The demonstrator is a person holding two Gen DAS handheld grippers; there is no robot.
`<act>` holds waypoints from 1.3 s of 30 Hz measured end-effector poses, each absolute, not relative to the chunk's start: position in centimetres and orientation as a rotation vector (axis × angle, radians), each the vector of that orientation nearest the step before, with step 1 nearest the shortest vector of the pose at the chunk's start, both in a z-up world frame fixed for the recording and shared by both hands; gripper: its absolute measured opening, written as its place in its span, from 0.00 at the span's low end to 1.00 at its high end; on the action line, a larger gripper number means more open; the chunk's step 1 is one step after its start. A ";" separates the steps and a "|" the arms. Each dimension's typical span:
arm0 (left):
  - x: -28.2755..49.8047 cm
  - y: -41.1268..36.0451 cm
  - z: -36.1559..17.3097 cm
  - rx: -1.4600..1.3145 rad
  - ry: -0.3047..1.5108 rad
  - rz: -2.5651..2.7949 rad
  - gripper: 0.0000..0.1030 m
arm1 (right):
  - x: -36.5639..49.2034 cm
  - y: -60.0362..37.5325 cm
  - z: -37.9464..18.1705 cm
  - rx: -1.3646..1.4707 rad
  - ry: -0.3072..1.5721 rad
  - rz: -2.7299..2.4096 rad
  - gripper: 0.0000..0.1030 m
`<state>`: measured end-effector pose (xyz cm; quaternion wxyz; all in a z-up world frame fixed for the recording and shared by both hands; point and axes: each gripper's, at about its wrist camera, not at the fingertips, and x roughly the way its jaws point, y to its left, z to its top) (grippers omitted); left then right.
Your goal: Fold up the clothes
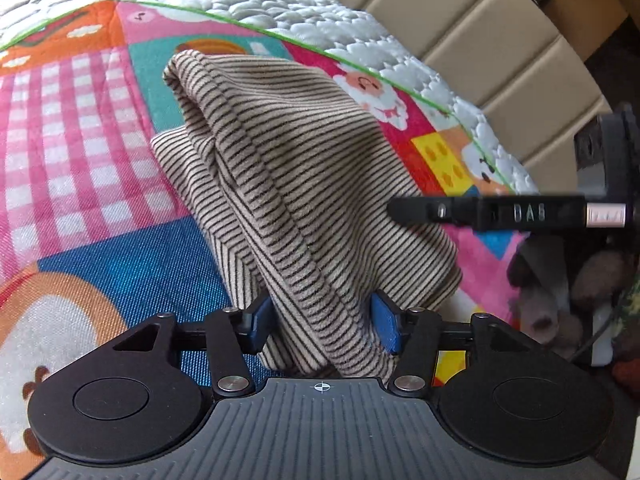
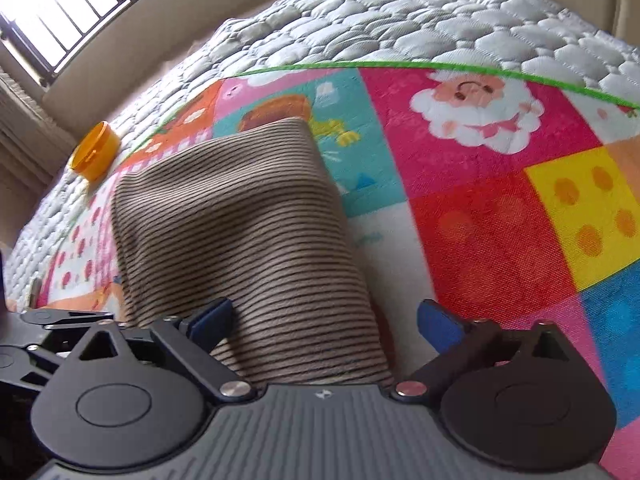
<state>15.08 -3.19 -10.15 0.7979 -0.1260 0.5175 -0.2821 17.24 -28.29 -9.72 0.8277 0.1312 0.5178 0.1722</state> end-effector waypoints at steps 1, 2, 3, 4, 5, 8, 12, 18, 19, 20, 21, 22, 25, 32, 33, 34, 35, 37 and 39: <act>15.3 -3.0 -10.3 -0.281 1.113 -0.606 0.56 | 17.2 -27.9 -9.8 0.291 1.103 0.374 0.82; 15.5 -2.8 -10.4 -0.292 1.115 -0.607 0.55 | 17.2 -27.3 -9.8 0.273 1.094 0.378 0.82; 15.7 -2.6 -10.5 -0.303 1.117 -0.608 0.53 | 17.2 -26.7 -9.7 0.243 1.082 0.382 0.82; 16.1 -2.3 -10.5 -0.312 1.117 -0.609 0.52 | 17.4 -26.1 -9.7 0.234 1.071 0.390 0.82; 16.5 -2.0 -10.4 -0.313 1.111 -0.607 0.51 | 17.8 -25.6 -9.6 0.233 1.062 0.401 0.82; 18.6 -0.6 -9.7 -0.293 1.060 -0.552 0.51 | 19.7 -23.5 -9.7 0.228 1.018 0.429 0.82; 22.2 2.2 -9.4 -0.266 0.991 -0.476 0.52 | 23.1 -20.3 -10.3 0.228 0.951 0.421 0.82; 25.8 5.1 -8.9 -0.181 0.928 -0.439 0.57 | 25.8 -17.1 -10.5 0.199 0.872 0.415 0.84; 25.8 5.2 -8.3 -0.142 0.912 -0.435 0.57 | 25.5 -17.1 -10.2 0.170 0.859 0.418 0.87; 25.4 5.5 -7.2 -0.093 0.870 -0.431 0.55 | 24.9 -17.3 -9.8 0.124 0.838 0.422 0.89; 24.9 5.7 -6.0 -0.043 0.822 -0.425 0.55 | 24.3 -17.4 -9.4 0.074 0.814 0.428 0.91; 24.6 6.0 -4.8 -0.035 0.778 -0.447 0.56 | 23.8 -17.5 -9.0 0.024 0.790 0.433 0.93; 25.5 5.9 -2.5 -0.079 0.697 -0.514 0.61 | 21.8 -17.1 -7.7 -0.133 0.672 0.413 0.93; 32.1 3.2 -5.4 -0.080 0.786 -0.514 0.55 | 19.6 -12.5 -6.1 -0.164 0.569 0.618 0.93; 32.8 3.2 -6.3 -0.056 0.806 -0.488 0.51 | 19.9 -11.5 -6.5 -0.163 0.591 0.646 0.93; 33.2 3.5 -7.2 -0.048 0.820 -0.472 0.51 | 20.7 -10.4 -7.2 -0.150 0.650 0.678 0.93; 33.6 3.8 -8.0 -0.042 0.834 -0.457 0.51 | 21.7 -9.6 -8.1 -0.127 0.722 0.703 0.93; 34.1 4.3 -9.1 -0.042 0.845 -0.442 0.51 | 23.1 -9.0 -9.1 -0.081 0.769 0.691 0.94; 34.1 4.5 -9.3 -0.038 0.833 -0.443 0.51 | 23.5 -10.1 -8.3 -0.027 0.754 0.703 0.93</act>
